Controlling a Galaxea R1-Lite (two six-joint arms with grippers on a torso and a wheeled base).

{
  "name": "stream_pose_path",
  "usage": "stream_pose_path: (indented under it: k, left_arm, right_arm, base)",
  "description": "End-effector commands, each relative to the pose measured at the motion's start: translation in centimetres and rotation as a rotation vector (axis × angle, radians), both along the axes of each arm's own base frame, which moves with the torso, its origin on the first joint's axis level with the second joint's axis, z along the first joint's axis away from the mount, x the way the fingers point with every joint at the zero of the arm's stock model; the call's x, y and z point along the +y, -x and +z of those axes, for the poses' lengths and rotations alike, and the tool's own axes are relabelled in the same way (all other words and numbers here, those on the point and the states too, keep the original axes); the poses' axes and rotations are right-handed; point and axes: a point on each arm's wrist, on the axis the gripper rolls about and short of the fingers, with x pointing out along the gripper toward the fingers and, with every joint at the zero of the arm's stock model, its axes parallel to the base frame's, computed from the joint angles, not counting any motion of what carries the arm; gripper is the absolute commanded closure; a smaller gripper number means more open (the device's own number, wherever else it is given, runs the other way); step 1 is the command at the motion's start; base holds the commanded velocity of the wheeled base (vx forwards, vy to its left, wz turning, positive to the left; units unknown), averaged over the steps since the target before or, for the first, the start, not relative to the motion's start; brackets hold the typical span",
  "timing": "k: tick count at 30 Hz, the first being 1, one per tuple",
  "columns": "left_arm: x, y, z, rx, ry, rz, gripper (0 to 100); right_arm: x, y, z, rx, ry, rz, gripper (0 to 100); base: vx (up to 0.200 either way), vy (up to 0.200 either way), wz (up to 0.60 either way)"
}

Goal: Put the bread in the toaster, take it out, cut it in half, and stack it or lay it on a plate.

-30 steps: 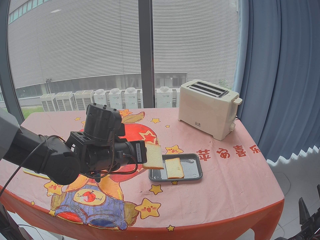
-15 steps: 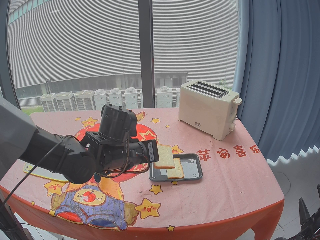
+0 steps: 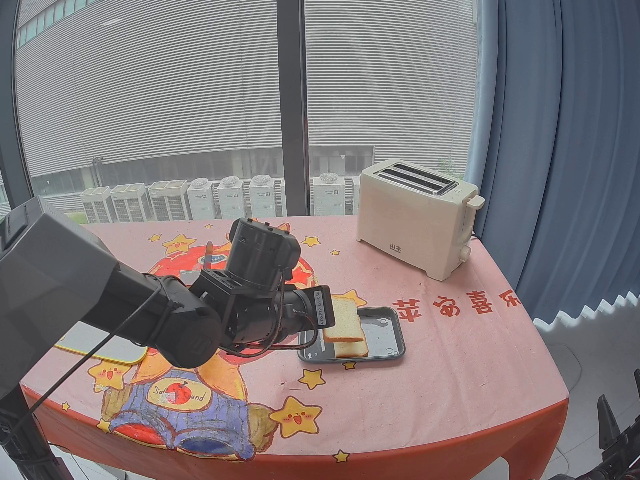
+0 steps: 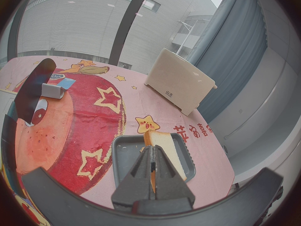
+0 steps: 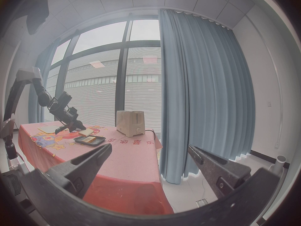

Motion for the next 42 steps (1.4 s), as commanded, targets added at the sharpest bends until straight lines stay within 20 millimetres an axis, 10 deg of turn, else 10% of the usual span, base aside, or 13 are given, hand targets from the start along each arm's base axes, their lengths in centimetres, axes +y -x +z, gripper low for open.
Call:
stream_pose_path:
  k: [1,42]
  left_arm:
    - [-0.1,-0.1,-0.3,0.008,-0.005,-0.001,100]
    - [-0.6,0.2,-1.5,0.053,-0.003,-0.008,100]
  right_arm:
    - [0.0,0.0,-0.5,0.003,0.000,0.000,0]
    - [0.0,0.0,-0.5,0.003,0.000,0.000,0]
  base:
    - [0.000,0.000,0.00]
    - [0.000,0.000,0.00]
